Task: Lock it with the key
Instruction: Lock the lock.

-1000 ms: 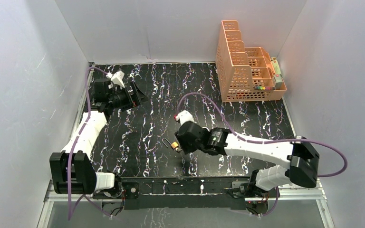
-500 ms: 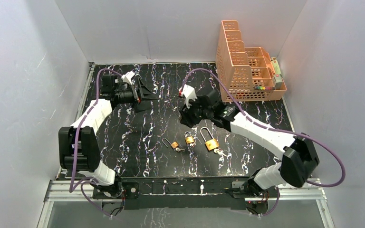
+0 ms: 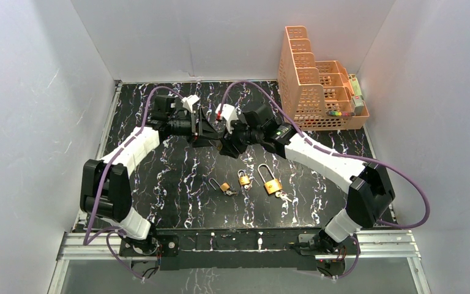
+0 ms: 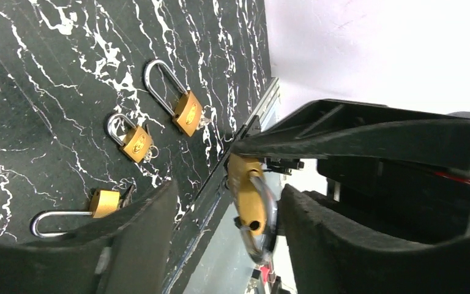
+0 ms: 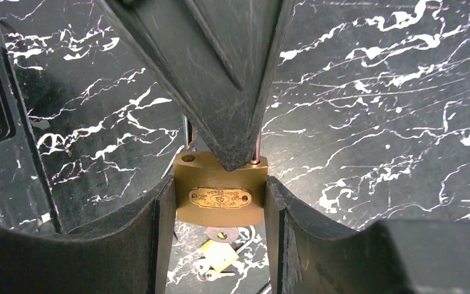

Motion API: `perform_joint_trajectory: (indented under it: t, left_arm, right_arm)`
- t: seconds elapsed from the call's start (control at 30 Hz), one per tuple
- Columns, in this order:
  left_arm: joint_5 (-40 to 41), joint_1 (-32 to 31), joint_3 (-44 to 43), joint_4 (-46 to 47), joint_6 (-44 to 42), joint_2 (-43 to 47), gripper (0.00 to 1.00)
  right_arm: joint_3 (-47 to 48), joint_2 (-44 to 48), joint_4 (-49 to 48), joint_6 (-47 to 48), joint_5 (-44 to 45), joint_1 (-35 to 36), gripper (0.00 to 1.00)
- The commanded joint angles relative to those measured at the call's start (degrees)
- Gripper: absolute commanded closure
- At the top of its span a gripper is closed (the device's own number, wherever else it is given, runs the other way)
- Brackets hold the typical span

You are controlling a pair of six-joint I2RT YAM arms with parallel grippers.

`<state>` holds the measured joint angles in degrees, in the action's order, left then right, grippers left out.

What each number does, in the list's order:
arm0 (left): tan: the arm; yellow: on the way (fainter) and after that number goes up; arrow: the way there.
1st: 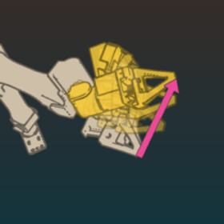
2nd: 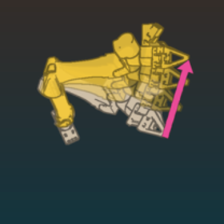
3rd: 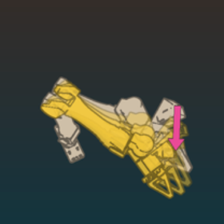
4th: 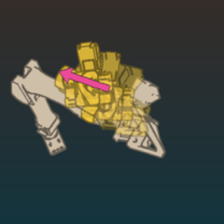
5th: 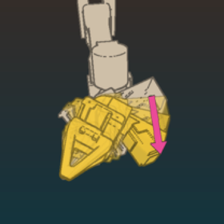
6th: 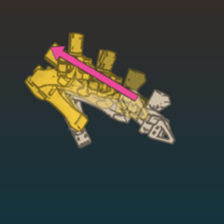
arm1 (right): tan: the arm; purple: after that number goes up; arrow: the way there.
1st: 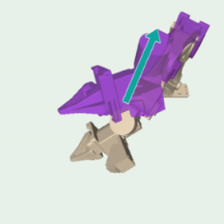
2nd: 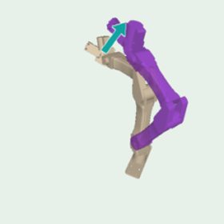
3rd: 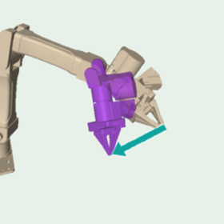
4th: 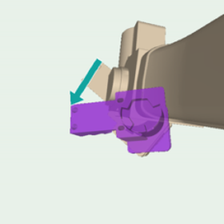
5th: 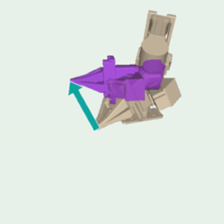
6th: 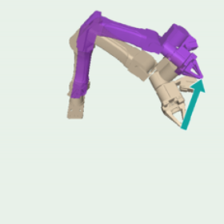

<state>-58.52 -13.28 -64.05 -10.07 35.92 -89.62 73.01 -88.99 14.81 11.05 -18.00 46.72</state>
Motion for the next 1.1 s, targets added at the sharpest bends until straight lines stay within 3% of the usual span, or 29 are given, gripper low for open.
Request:
perform_joint_trajectory:
  t: [0.0, 0.1, 0.17, 0.5, 0.57, 0.67, 0.77, 0.87, 0.97, 1.07]
  left_arm:
    - [0.55, -0.08, -3.27, -4.88, -3.01, -0.44, 0.44]
    - [0.67, -0.08, -3.7, -6.16, -4.4, -0.67, 0.7]
    - [0.39, -0.04, -3.62, -6.19, -5.15, -0.48, 1.0]
    - [-0.61, -0.15, -1.15, 0.42, -6.12, 4.84, 1.0]
    - [-0.52, -0.07, -0.74, 2.25, -5.08, 5.64, 1.0]
    - [-0.31, -0.09, -0.82, 5.37, -2.71, 5.77, 1.0]
    - [0.7, -0.08, -0.27, 11.22, -0.93, 6.71, 1.0]
    - [3.45, -0.08, 2.04, 20.0, 1.68, 9.21, 1.0]
    - [4.69, -0.08, 6.16, 31.94, 4.67, 12.24, 1.0]
    - [4.71, -0.08, 10.23, 45.2, 8.01, 14.78, 1.0]
  right_arm:
    - [4.62, 0.59, -3.62, 2.22, 0.06, -0.13, 0.97]
    - [5.39, 0.2, -3.16, 2.57, -0.32, -0.27, 0.97]
    - [5.71, -0.24, -2.91, 2.66, -0.68, -0.29, 0.97]
    - [5.71, 0.36, -2.94, 2.21, -5.54, -3.28, 0.94]
    - [4.87, 2.1, -4.07, 1.25, -7.38, -5.21, 0.78]
    - [2.32, 5.94, -6.13, 1.15, -5.16, -6.7, 0.37]
    - [-2.55, 10.89, -9.49, -0.09, -3.57, -8.31, 0.17]
    - [-9.93, 17.17, -18.67, -4.52, -14.4, -13.57, 0.03]
    - [-15.05, 19.32, -30.01, -16.09, -32.67, -22.58, 0.01]
    - [-19.28, 17.53, -45.61, -27.93, -40.98, -26.61, 0.02]
